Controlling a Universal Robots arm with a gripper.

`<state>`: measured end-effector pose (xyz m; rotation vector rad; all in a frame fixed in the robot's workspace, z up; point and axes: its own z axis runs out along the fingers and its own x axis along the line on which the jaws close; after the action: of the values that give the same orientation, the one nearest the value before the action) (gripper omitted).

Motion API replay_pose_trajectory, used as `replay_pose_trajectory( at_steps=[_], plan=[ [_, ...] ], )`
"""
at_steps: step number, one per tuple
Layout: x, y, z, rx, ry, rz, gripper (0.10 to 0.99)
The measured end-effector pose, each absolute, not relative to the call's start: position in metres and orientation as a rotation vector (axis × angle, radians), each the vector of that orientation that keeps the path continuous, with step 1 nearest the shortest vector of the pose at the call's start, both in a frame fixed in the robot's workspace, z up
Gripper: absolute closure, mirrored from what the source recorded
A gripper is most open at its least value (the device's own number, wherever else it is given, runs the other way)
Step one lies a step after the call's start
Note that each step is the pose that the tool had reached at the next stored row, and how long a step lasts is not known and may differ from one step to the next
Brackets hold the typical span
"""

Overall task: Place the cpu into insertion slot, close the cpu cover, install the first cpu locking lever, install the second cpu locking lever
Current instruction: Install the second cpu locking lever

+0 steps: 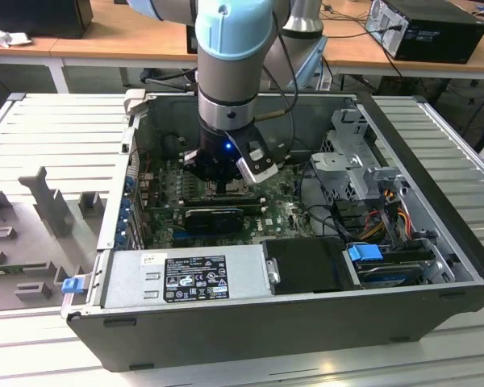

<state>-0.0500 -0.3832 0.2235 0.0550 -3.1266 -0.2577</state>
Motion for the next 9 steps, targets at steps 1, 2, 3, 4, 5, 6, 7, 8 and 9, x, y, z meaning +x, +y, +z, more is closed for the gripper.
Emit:
replay_pose_trajectory(
  at_steps=[1,2,3,4,5,6,7,8,9],
  plan=[
    [-0.052,-0.384,0.224,0.055,-3.126,-0.263,0.98],
    [-0.055,-0.386,0.223,0.055,-3.126,-0.273,0.98],
    [-0.058,-0.387,0.223,0.055,-3.125,-0.281,0.98],
    [-0.06,-0.389,0.223,0.055,-3.124,-0.289,0.98],
    [-0.062,-0.39,0.223,0.055,-3.124,-0.296,0.98],
    [-0.064,-0.394,0.223,0.056,-3.122,-0.313,0.98],
    [-0.066,-0.398,0.223,0.055,-3.119,-0.343,0.98],
    [-0.066,-0.399,0.222,0.055,-3.118,-0.36,0.98],
    [-0.067,-0.399,0.221,0.055,-3.117,-0.368,0.98]
  ],
)
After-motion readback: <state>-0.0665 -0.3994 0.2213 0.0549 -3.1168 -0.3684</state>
